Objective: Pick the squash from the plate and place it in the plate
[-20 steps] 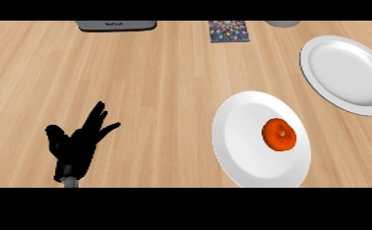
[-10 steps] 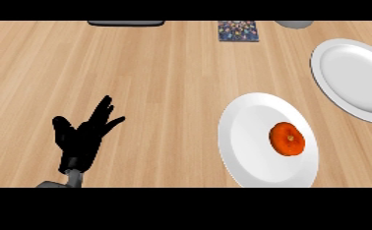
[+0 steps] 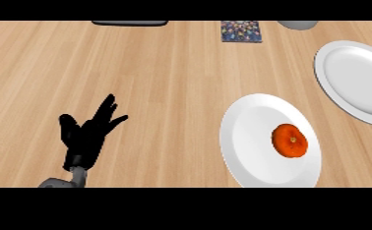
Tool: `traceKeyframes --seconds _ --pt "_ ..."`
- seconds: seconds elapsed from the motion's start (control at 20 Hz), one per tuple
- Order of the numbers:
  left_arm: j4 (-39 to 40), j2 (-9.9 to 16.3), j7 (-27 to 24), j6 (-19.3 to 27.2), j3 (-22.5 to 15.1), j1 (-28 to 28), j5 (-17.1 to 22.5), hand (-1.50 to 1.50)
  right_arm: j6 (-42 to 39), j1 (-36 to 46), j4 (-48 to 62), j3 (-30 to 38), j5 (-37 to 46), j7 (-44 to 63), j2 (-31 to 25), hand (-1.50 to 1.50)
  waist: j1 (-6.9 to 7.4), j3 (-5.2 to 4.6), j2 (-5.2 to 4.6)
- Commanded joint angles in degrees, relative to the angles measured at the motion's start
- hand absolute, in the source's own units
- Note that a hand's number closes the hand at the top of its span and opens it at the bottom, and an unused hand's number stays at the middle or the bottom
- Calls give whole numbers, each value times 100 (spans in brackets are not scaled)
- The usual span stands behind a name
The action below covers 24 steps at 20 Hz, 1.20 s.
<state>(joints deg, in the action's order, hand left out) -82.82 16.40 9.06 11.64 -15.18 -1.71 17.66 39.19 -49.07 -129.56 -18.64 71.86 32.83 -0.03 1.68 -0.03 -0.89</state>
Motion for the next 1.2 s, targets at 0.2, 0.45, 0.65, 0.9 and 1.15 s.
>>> traceKeyframes --seconds 0.2,0.45,0.65,0.9,1.15 --pt "-219 -22 291 -32 -30 187 -34 0 -1169 2302 1005 -761 1373 2467 3 -150 -67 -2 62" --pt "-69 -265 289 126 22 209 -252 0 -1298 3321 1662 -836 1599 3172 3 -150 -150 3 85" --pt "20 -270 365 15 172 33 -199 0 -1505 3714 2132 -514 1605 3448 3 -150 -157 3 80" --pt "40 -276 -30 -178 191 509 -214 0 -1763 3802 2126 -620 1873 4030 3 -150 -153 1 89" --pt "172 -353 -72 -238 261 344 -345 0 -1546 3707 2437 -335 1428 3582 3 -150 -175 3 89"
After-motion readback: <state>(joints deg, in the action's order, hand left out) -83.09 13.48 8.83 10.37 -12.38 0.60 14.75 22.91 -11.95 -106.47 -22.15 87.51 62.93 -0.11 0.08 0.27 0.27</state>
